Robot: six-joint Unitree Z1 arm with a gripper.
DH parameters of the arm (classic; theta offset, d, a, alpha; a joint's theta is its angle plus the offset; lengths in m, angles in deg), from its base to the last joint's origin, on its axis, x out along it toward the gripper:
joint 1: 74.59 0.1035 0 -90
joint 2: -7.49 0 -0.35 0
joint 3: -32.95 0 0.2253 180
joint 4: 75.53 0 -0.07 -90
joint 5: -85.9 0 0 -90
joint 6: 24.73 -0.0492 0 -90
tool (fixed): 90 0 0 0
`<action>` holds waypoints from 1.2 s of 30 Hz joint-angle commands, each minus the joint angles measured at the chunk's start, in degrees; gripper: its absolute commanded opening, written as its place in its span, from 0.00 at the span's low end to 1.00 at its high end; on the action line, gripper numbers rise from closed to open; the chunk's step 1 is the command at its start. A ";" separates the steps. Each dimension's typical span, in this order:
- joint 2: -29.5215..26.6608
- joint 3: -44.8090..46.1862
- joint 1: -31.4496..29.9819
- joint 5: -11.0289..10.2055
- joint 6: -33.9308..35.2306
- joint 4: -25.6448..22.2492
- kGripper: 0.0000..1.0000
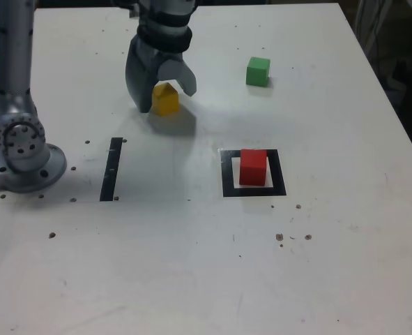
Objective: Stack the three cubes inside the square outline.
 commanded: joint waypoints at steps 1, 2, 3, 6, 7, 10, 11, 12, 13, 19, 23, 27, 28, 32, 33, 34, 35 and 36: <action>0.58 -0.46 0.33 0.37 -0.53 -0.15 0.63; 0.67 -0.56 0.35 0.40 -0.69 -0.04 0.59; 0.71 -0.60 0.37 0.39 -0.79 0.14 0.56; 0.89 -0.49 0.39 0.32 -0.95 0.88 0.50; 1.05 -0.43 0.39 0.34 -0.98 1.11 0.50; 1.85 -0.41 0.39 0.45 -1.08 1.54 0.49; 2.21 -0.48 0.39 0.51 -1.12 1.59 0.48; 2.35 -0.52 0.40 0.53 -1.13 1.60 0.47; 2.56 -0.59 0.40 0.57 -1.15 1.61 0.45; 2.72 -0.90 0.39 0.81 -1.25 1.41 0.37; 2.76 -1.60 0.39 1.82 -2.03 0.53 0.31; 3.02 -3.51 0.30 2.40 -3.46 -1.61 0.30; 3.00 -4.14 0.15 2.35 -3.89 -2.20 0.30; 1.20 -7.71 -2.39 1.34 -5.55 -5.64 0.30; 0.34 -8.93 -3.56 0.94 -5.76 -7.03 0.30; -0.60 -10.33 -4.96 0.51 -5.97 -8.62 0.30; -1.56 -11.93 -6.57 0.08 -6.16 -10.40 0.30; -2.44 -13.71 -8.35 -0.33 -6.36 -12.32 0.30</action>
